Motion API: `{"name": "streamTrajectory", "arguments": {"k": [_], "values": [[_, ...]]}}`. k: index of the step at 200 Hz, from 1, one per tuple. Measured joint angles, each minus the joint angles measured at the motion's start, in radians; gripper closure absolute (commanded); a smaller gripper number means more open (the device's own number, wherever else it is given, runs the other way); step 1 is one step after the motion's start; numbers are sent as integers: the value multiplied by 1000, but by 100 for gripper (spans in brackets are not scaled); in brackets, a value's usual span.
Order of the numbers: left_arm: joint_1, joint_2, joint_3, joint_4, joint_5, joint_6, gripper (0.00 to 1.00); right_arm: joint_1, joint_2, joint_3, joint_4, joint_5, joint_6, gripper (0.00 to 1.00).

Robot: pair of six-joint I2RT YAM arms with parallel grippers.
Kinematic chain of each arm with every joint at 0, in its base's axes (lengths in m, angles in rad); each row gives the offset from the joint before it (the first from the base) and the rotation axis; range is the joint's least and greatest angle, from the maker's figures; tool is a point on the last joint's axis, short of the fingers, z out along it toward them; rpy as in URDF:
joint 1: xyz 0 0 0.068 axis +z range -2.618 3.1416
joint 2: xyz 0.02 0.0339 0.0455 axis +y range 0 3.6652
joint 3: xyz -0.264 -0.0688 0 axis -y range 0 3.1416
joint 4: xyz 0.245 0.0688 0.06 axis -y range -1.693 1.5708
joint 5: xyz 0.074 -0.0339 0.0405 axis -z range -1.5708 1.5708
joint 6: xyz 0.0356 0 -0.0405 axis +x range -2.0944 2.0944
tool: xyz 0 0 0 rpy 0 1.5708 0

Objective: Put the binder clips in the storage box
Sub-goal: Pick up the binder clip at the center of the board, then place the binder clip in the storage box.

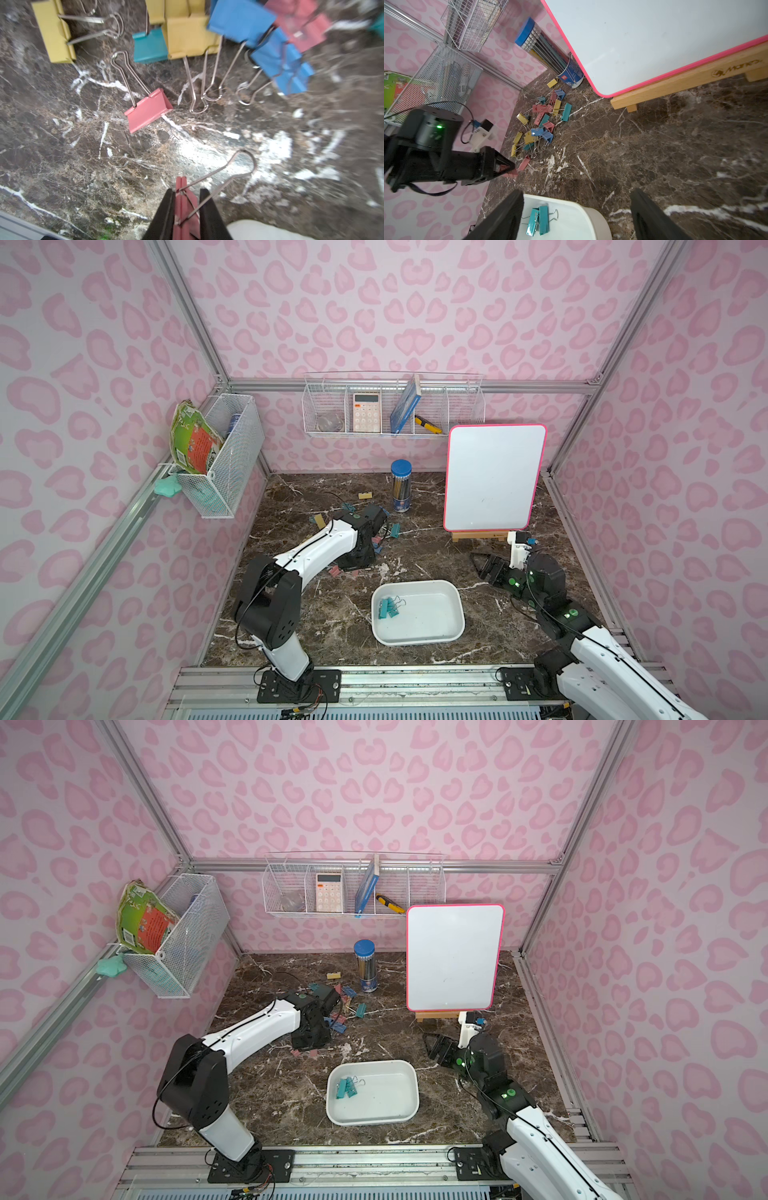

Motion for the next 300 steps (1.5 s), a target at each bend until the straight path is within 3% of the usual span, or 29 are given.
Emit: {"name": "streamTrajectory", "arguments": {"k": [23,62,87,119,170,205,223,249,277,300], "values": [[-92,-64,100,-21,19,40,82,-10,115,53,8,-27,-36,16],[-388,-60,215,-40,-24,109,84,-24,224,84,25,-62,-82,15],[-553,-45,104,-18,-99,105,84,-62,209,46,47,-65,-81,16],[-639,-81,-97,44,-179,20,80,-81,161,14,54,-66,-79,15],[-666,-85,-262,174,-169,-36,72,-84,136,-2,60,-69,-58,15],[-689,-101,-316,212,-158,-61,59,-84,145,0,68,-69,-53,15],[-689,-121,-332,215,-166,-72,46,-84,154,5,70,-72,-51,15],[-683,-176,-301,187,-216,-85,45,-84,156,9,71,-72,-51,16],[-575,-290,-231,172,-267,-50,45,-84,151,9,73,-72,-51,16],[-396,-389,-223,198,-258,27,43,-84,146,9,74,-72,-51,16]]}}
